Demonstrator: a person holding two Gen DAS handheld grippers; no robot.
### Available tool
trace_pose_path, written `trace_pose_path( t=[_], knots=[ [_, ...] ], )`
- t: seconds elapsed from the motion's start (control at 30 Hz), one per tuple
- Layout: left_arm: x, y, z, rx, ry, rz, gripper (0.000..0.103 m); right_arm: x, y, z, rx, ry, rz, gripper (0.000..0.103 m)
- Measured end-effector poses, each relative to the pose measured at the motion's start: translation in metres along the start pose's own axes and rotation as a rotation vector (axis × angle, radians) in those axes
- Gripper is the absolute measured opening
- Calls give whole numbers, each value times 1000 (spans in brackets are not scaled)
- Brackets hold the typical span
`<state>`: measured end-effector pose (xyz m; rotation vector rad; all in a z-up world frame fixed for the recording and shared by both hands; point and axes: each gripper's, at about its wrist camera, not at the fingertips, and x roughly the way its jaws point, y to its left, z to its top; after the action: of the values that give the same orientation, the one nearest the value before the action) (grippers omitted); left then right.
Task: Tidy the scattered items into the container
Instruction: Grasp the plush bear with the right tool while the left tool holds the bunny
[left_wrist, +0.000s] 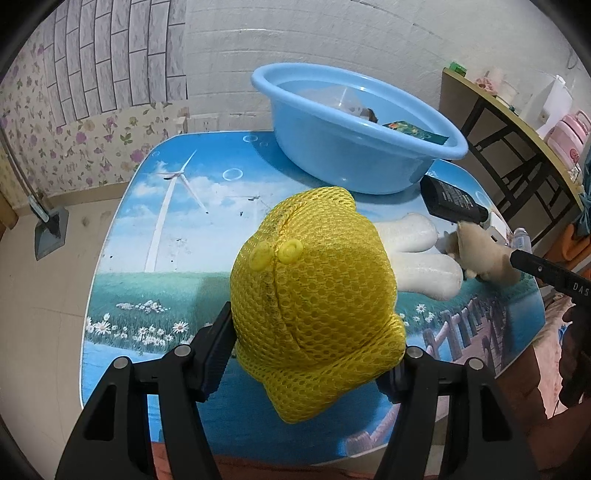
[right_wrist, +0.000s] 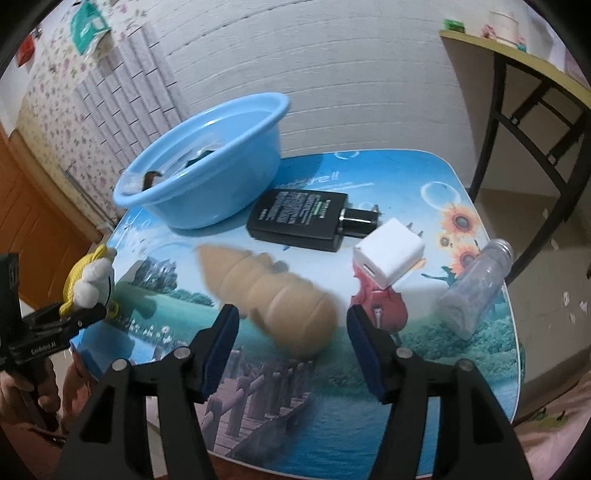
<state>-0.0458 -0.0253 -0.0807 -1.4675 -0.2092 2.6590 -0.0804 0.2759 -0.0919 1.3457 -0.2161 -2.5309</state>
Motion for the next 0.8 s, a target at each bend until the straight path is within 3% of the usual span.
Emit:
trace_pose_path(
  t=[0.37,0.5,0.8],
  knots=[
    [13,6,5,8,-1,8,69,22,5,3,31,56,22,61],
    [19,7,5,10,7,5,73,28,6,6,38,60,30,69],
    [28,1,6,49,10,32,76,38,14,2,31,96,80,72]
  ],
)
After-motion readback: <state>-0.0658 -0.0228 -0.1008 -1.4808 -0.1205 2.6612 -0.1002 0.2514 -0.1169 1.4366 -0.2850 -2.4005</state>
